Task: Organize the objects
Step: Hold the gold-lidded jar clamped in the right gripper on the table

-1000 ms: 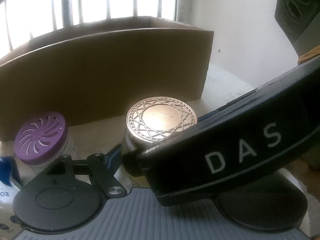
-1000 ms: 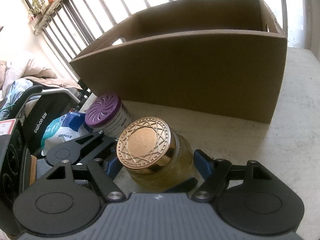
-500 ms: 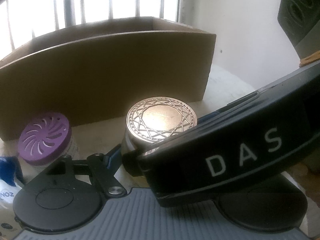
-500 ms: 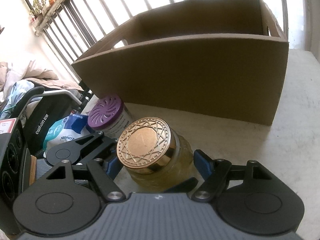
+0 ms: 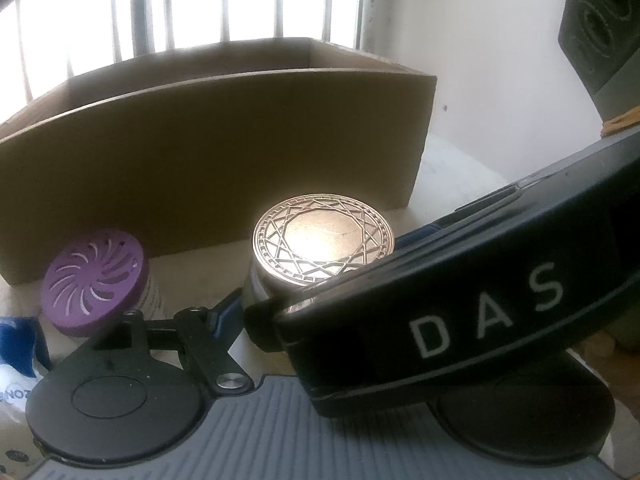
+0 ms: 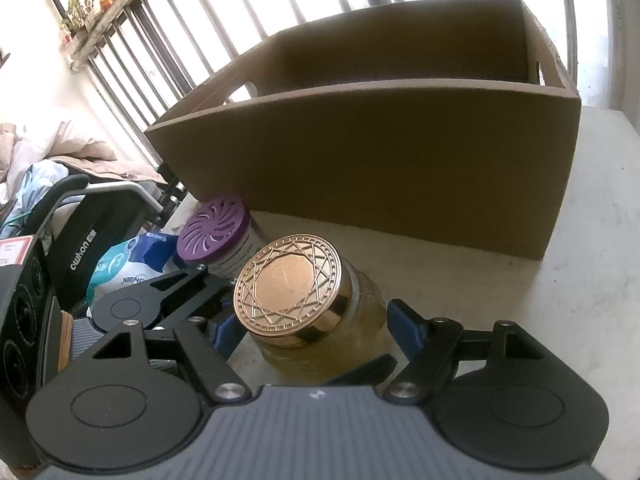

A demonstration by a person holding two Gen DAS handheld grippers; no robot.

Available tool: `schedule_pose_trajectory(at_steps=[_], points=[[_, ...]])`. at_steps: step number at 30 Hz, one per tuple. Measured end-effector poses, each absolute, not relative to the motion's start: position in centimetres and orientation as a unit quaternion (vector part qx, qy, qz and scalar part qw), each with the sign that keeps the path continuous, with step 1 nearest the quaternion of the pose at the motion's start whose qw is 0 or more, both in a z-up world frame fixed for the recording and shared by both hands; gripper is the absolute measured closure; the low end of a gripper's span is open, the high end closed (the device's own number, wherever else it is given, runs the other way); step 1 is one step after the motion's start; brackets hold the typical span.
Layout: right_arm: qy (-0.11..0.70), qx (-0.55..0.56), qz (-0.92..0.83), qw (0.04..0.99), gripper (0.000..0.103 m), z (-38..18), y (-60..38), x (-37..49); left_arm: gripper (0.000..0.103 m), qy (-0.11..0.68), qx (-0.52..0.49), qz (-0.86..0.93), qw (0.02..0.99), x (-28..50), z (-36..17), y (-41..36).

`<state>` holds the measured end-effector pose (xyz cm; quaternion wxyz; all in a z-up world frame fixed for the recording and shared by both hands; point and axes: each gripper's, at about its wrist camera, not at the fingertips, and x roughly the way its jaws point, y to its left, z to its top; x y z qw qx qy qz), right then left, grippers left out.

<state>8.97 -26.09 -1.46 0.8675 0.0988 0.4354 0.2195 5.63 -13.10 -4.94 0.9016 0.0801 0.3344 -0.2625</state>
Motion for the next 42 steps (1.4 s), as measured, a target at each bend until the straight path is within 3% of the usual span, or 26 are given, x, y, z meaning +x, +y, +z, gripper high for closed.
schedule_pose_trajectory(at_steps=[42], points=[[0.439,0.096,0.214,0.867,0.024,-1.76,-26.3,9.25,0.027,0.339,0.083,-0.264,0.899,5.62,-4.63,-12.88]])
